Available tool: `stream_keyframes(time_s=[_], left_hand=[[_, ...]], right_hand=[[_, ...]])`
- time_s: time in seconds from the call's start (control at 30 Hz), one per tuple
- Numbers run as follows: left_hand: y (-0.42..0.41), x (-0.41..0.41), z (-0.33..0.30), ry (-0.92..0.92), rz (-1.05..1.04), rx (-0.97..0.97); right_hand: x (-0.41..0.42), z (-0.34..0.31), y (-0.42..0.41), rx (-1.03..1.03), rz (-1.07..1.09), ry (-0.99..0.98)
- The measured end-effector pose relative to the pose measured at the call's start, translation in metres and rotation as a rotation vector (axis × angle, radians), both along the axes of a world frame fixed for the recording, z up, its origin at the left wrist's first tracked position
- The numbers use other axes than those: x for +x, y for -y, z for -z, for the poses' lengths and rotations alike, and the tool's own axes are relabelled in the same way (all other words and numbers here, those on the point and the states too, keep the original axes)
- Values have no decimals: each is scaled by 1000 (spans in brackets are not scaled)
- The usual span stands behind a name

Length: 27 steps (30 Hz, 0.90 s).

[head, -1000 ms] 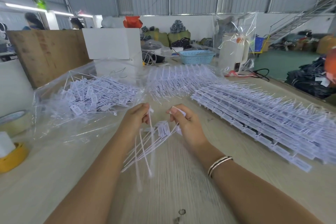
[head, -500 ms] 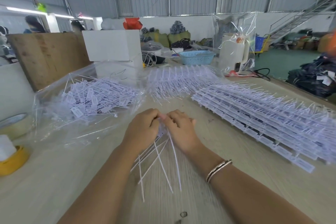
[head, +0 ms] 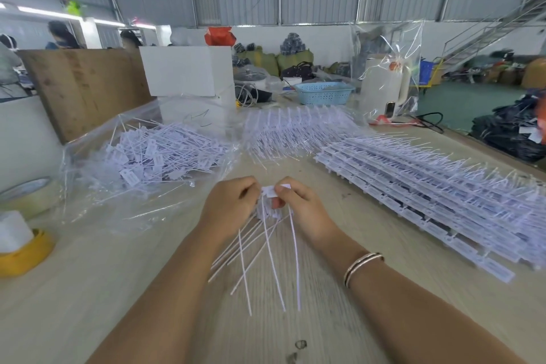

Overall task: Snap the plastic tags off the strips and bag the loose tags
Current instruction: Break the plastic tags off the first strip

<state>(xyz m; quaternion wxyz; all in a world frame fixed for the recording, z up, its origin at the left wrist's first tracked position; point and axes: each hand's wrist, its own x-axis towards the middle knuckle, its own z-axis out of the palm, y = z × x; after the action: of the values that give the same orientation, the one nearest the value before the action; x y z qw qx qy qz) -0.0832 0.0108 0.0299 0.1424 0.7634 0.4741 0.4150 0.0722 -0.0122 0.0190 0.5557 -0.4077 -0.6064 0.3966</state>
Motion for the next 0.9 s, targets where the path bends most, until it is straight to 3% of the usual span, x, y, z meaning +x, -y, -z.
stream_keyframes(time_s=[0.2, 0.5, 0.7, 0.9], left_hand=[[2, 4, -2, -53, 52, -12], [7, 11, -9, 346, 144, -260], [6, 18, -10, 474, 168, -328], [0, 11, -12, 705, 9, -454]], right_hand=[[2, 4, -5, -70, -87, -51], [-3, -2, 2, 83, -33, -57], [-5, -5, 7, 149, 14, -80], [-2, -4, 6, 199, 94, -142]])
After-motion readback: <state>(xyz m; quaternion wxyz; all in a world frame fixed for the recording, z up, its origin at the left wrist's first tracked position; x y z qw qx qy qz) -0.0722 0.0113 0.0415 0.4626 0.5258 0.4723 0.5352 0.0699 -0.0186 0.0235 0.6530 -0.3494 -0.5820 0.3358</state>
